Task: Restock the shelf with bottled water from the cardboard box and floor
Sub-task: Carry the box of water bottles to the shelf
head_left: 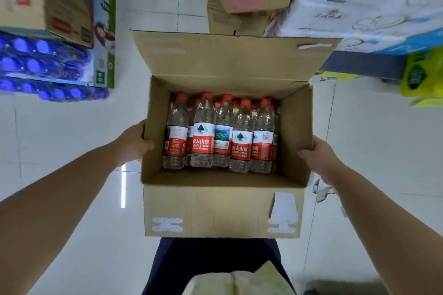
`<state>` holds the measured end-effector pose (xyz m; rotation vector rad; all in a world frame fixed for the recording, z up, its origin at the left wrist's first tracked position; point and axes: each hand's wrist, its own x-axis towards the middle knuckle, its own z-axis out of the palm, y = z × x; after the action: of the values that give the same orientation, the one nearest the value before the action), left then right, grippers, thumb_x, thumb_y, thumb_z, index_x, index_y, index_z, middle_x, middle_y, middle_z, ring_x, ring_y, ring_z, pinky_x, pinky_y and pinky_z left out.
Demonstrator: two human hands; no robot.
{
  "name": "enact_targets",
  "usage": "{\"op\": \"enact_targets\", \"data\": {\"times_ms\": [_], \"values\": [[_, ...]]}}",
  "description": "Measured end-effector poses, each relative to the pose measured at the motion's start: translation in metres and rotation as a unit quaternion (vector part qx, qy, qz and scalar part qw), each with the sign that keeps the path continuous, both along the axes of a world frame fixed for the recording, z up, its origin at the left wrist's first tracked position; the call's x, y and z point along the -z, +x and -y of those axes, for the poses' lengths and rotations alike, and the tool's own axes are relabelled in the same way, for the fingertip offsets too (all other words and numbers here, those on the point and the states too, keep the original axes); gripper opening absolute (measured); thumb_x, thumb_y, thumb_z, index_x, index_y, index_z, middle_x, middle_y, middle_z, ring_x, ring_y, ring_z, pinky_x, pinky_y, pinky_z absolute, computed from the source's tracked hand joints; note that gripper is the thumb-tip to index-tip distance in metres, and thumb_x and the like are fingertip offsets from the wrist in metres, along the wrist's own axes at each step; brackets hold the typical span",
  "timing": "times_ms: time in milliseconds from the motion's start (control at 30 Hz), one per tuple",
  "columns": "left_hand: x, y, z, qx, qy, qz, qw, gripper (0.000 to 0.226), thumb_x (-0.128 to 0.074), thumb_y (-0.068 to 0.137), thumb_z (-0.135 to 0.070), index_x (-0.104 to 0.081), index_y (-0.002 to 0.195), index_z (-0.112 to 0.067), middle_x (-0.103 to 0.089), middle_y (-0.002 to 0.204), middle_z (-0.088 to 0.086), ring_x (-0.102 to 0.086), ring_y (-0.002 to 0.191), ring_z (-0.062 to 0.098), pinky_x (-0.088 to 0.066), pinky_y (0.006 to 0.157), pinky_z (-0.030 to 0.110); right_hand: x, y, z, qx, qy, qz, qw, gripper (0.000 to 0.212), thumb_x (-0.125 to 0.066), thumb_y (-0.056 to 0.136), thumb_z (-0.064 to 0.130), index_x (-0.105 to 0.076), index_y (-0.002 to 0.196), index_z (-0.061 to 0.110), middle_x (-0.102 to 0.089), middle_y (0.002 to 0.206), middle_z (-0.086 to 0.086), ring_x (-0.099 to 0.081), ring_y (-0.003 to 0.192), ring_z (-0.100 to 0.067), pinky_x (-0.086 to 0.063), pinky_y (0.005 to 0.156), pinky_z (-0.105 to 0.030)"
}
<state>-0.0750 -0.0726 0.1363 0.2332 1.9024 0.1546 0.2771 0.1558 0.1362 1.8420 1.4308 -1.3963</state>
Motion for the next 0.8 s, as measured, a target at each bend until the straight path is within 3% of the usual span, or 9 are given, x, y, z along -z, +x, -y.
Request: {"op": "enact_targets", "data": {"times_ms": [100, 267, 467, 533, 600, 733, 800], "values": [[-0.068, -0.006, 0.017, -0.027, 0.006, -0.004, 1.000, 0.053, -0.064, 0.085, -0.005, -0.047, 0.133, -0.019, -0.062, 0.112, 0.008, -0.063, 0.087, 0.022, -0.052, 0.059, 0.032, -0.067, -0.012, 0.000, -0.021, 0.010, -0.007, 1.000, 0.035, -0.053, 0.087, -0.003, -0.060, 0.117, 0.012, -0.063, 0.096, -0.011, -0.058, 0.082, -0.026, -0.048, 0.068, -0.031], [-0.174, -0.012, 0.049, -0.079, 0.034, -0.029, 0.996, 0.050, -0.063, 0.082, 0.002, -0.051, 0.127, -0.016, -0.064, 0.109, 0.014, -0.066, 0.088, 0.032, -0.055, 0.063, 0.037, -0.171, -0.042, -0.006, -0.073, 0.031, -0.023, 0.997, 0.039, -0.053, 0.087, -0.005, -0.058, 0.123, 0.009, -0.065, 0.104, -0.013, -0.060, 0.091, -0.030, -0.051, 0.083, -0.040], [-0.259, -0.020, 0.096, -0.169, 0.077, -0.048, 0.981, 0.045, -0.056, 0.084, 0.011, -0.053, 0.123, -0.012, -0.066, 0.100, 0.016, -0.067, 0.081, 0.034, -0.059, 0.056, 0.041, -0.267, -0.099, -0.008, -0.175, 0.071, -0.065, 0.980, 0.035, -0.056, 0.082, -0.006, -0.060, 0.112, 0.011, -0.067, 0.095, -0.012, -0.062, 0.083, -0.026, -0.054, 0.070, -0.037], [-0.276, -0.023, 0.113, -0.205, 0.085, -0.053, 0.974, 0.043, -0.052, 0.084, 0.013, -0.053, 0.120, -0.011, -0.066, 0.093, 0.013, -0.067, 0.074, 0.031, -0.059, 0.049, 0.037, -0.290, -0.119, -0.005, -0.205, 0.078, -0.072, 0.973, 0.029, -0.056, 0.082, -0.005, -0.059, 0.107, 0.010, -0.063, 0.085, -0.010, -0.056, 0.069, -0.021, -0.044, 0.057, -0.029], [-0.288, -0.029, 0.131, -0.235, 0.092, -0.057, 0.966, 0.044, -0.050, 0.085, 0.014, -0.052, 0.119, -0.013, -0.066, 0.094, 0.012, -0.067, 0.074, 0.031, -0.059, 0.049, 0.039, -0.302, -0.140, -0.001, -0.235, 0.084, -0.075, 0.965, 0.027, -0.056, 0.082, -0.003, -0.061, 0.106, 0.008, -0.065, 0.090, -0.018, -0.055, 0.068, -0.023, -0.039, 0.057, -0.027], [-0.303, -0.050, 0.173, -0.270, 0.105, -0.059, 0.955, 0.047, -0.049, 0.084, 0.011, -0.053, 0.124, -0.014, -0.066, 0.103, 0.013, -0.069, 0.082, 0.031, -0.061, 0.058, 0.042, -0.314, -0.195, 0.019, -0.271, 0.094, -0.093, 0.953, 0.027, -0.059, 0.081, -0.004, -0.062, 0.105, 0.009, -0.065, 0.108, -0.029, -0.060, 0.082, -0.029, -0.047, 0.068, -0.037], [-0.307, -0.063, 0.196, -0.288, 0.113, -0.057, 0.949, 0.048, -0.048, 0.084, 0.012, -0.052, 0.124, -0.014, -0.066, 0.107, 0.015, -0.069, 0.085, 0.032, -0.061, 0.061, 0.044, -0.313, -0.223, 0.035, -0.296, 0.098, -0.089, 0.946, 0.026, -0.060, 0.079, -0.002, -0.062, 0.102, 0.011, -0.064, 0.110, -0.030, -0.065, 0.089, -0.036, -0.054, 0.080, -0.053]]}}
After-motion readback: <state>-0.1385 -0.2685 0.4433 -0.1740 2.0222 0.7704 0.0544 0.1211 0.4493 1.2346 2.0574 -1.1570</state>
